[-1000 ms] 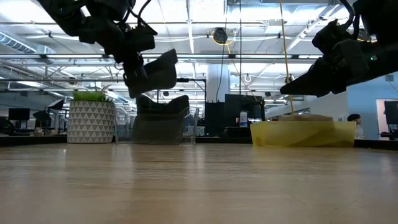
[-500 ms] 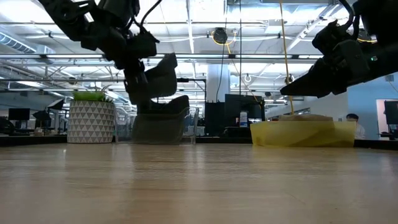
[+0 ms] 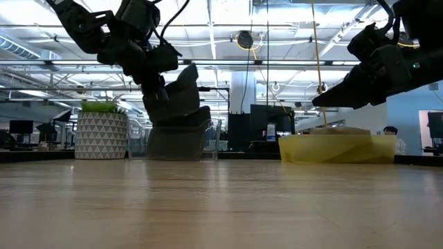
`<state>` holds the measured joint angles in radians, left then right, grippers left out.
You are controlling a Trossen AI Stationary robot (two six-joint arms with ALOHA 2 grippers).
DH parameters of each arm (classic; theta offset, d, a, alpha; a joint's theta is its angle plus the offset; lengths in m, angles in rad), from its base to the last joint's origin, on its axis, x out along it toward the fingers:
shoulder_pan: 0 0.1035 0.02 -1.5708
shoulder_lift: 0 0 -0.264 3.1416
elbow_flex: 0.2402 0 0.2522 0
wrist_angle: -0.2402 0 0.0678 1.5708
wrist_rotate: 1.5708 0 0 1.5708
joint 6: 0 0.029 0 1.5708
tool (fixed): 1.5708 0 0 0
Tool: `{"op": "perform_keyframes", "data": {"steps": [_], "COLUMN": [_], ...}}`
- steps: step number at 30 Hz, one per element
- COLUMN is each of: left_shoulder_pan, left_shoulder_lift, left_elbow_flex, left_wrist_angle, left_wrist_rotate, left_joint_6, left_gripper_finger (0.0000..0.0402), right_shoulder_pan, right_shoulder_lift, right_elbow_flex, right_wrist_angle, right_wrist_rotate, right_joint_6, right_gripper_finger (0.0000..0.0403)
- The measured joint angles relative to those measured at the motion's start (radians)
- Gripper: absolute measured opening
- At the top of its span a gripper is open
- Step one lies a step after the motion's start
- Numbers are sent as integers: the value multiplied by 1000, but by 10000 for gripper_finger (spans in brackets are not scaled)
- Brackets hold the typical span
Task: Pick & Place hat
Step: Put the black cap into the transparent bin
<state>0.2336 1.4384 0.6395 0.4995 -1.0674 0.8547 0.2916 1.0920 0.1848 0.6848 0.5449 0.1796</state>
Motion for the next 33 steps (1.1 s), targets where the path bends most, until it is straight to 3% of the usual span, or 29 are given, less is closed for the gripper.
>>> {"op": "perform_keyframes", "data": {"steps": [4,17,23,29,33], "left_shoulder_pan": [7,21,59,76,76], "left_shoulder_lift": [18,29,29,28,28], "left_elbow_flex": [1,0,2,2,2], "left_wrist_angle": [6,-1,-52,-74,-79], "left_wrist_rotate": [48,51,205,218,218], "left_joint_6": [-11,-23,-108,-134,-128], "left_gripper_finger": [8,22,20,7,20], "right_shoulder_pan": [0,0,0,0,0], "right_shoulder_lift": [0,0,0,0,0], "right_elbow_flex": [0,0,0,0,0], "right_wrist_angle": [-4,-17,-17,-18,-18], "right_wrist_rotate": [0,0,0,0,0], "right_joint_6": [11,19,36,38,37], "right_gripper_finger": [0,0,0,0,0]}}
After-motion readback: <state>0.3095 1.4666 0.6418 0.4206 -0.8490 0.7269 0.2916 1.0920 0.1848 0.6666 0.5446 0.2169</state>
